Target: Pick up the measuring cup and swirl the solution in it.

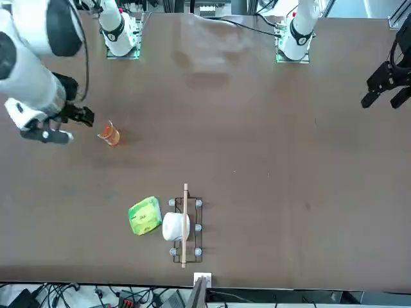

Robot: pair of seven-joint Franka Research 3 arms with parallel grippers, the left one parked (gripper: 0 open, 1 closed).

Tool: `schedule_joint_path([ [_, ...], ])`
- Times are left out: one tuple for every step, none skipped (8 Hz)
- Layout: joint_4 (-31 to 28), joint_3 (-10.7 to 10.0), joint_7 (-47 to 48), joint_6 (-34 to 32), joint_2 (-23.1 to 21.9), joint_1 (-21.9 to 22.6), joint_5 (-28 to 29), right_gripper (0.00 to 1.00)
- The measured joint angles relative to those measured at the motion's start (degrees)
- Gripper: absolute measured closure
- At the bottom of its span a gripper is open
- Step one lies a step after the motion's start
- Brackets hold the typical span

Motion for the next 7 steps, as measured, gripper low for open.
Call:
schedule_joint_path([
  [-2.79,0.02,4.11,2.85,0.85,0.9,-1.82,0.0],
  [-4.88,0.02,8.0,5.24,2.28,1.49,-3.43,0.0],
  [-6.35,0.02,12.77,8.0,3.94,1.73,-4.22,0.0],
  [-7.53,0.0,17.2,9.98,5.31,1.73,-4.6,0.0],
  [-8.52,-0.01,20.82,10.49,6.18,1.8,-4.68,0.0],
  [-9.57,-0.01,24.77,10.6,6.86,2.07,-4.69,0.0],
  [-10.61,-0.01,28.41,10.8,7.49,2.52,-4.69,0.01],
])
